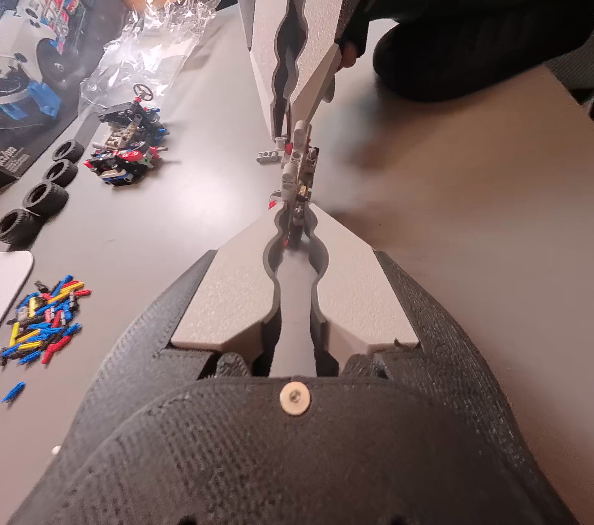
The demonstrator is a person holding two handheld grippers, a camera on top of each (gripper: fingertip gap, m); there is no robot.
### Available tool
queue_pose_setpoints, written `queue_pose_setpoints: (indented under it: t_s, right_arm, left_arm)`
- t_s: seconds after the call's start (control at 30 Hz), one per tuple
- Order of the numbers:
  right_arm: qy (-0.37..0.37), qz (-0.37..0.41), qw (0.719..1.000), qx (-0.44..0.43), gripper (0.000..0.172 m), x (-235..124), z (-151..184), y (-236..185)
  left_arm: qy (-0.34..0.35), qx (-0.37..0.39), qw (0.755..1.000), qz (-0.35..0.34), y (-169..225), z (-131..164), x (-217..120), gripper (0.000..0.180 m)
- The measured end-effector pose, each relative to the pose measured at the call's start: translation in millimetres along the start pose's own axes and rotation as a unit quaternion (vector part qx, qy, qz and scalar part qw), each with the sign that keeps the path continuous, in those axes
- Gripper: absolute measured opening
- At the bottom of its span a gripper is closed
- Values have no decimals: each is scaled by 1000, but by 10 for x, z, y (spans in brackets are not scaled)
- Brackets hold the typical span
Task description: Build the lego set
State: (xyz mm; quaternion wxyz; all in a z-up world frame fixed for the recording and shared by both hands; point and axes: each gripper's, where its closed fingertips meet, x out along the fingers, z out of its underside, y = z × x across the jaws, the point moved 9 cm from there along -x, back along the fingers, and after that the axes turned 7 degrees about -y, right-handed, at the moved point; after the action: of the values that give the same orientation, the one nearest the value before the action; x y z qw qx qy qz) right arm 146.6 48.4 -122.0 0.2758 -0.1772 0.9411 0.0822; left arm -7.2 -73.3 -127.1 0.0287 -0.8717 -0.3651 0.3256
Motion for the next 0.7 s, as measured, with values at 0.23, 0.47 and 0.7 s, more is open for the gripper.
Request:
queue_pose_setpoints:
  t_s: [0.23,0.47,0.7]
  right_arm:
    - [-21,-34,999,5,6,173,32,-23]
    - [-31,-39,999,10,6,204,70,-2]
    - [-12,0,999,33,6,33,75,132]
  left_arm:
    - [-18,38,999,-12,-33,-53,77,12]
    - [-38,100,994,9,0,-44,99,9]
    - [-98,172,980,29,-21,120,99,29]
